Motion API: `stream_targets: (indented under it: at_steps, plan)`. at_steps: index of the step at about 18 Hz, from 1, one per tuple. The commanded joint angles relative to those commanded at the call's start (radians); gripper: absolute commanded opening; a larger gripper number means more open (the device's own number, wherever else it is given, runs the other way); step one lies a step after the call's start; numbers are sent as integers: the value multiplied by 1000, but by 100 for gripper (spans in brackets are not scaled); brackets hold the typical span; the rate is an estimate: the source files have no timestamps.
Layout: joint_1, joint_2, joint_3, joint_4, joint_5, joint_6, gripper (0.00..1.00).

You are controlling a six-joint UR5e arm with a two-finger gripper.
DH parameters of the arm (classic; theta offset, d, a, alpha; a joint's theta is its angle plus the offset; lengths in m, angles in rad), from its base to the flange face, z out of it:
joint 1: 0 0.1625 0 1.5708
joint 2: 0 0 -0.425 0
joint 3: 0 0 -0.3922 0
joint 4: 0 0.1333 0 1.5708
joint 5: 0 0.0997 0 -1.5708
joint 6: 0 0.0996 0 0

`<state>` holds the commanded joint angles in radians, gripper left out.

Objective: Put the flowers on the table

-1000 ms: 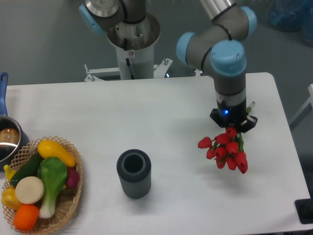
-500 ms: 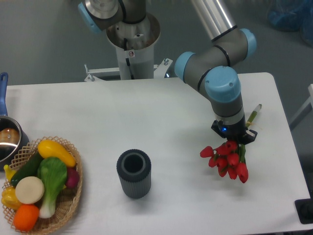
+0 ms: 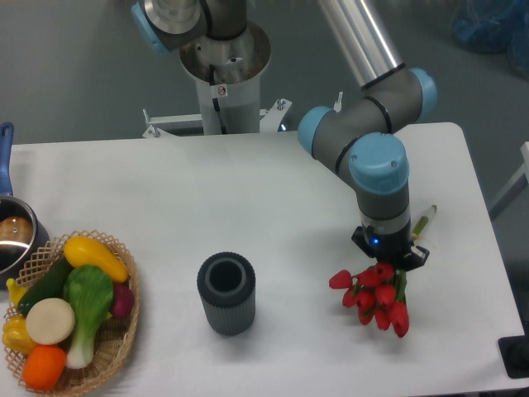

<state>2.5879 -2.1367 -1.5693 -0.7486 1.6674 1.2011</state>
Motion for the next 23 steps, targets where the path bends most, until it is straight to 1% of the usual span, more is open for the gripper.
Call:
stream_targets:
  at_steps: [5, 6, 7, 8, 10, 11, 14, 18, 19, 23]
  plan:
    - [-8, -17, 0, 0, -3, 2, 24]
    - [-9, -19, 0, 0, -3, 0, 28]
    - [-9, -20, 0, 2, -3, 0, 34]
    - [-9, -20, 2, 2, -3, 2, 50]
    - [-8, -23, 21, 5, -6, 0, 90]
    - [-6, -25, 32, 5, -14, -8, 100]
    - [3, -15, 40, 5, -77, -24, 100]
    - [8, -5, 55, 5, -78, -44, 100]
    - [11, 9, 57, 5, -83, -43, 100]
    - [17, 14, 69, 5, -104, -35, 100]
